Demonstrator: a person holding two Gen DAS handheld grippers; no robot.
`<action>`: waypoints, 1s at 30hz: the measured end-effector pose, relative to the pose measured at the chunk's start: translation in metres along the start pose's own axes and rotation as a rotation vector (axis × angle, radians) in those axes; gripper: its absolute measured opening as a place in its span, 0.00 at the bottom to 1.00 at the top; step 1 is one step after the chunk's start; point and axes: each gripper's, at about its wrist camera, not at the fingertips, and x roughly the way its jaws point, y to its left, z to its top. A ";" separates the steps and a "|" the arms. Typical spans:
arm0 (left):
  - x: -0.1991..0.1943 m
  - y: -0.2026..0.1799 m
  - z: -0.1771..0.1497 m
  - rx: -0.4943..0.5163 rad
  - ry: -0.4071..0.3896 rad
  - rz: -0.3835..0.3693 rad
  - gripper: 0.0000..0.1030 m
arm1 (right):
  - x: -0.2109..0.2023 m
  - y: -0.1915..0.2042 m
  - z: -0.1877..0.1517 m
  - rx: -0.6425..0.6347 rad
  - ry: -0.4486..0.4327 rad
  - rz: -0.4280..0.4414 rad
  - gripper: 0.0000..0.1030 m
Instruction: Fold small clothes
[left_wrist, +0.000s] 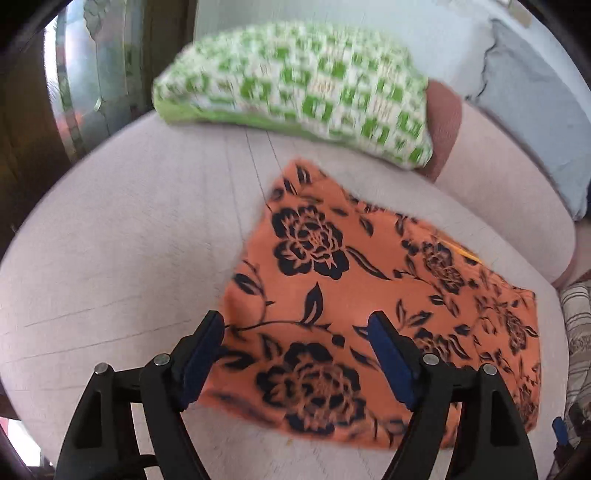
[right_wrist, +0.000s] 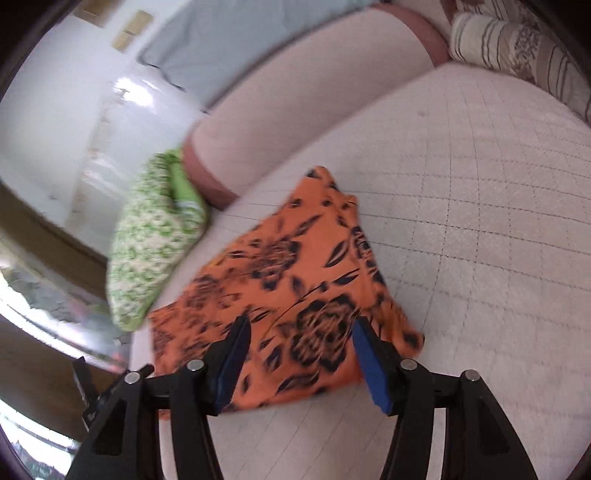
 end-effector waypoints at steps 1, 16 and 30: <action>-0.009 0.000 -0.006 0.012 -0.012 0.006 0.78 | -0.008 0.000 -0.004 0.001 -0.010 0.023 0.59; 0.005 0.019 -0.058 0.014 0.053 0.073 0.82 | 0.066 -0.032 -0.029 0.105 0.137 0.039 0.45; -0.009 -0.063 -0.072 0.098 -0.059 -0.146 0.82 | 0.071 0.047 -0.052 -0.044 0.093 0.244 0.45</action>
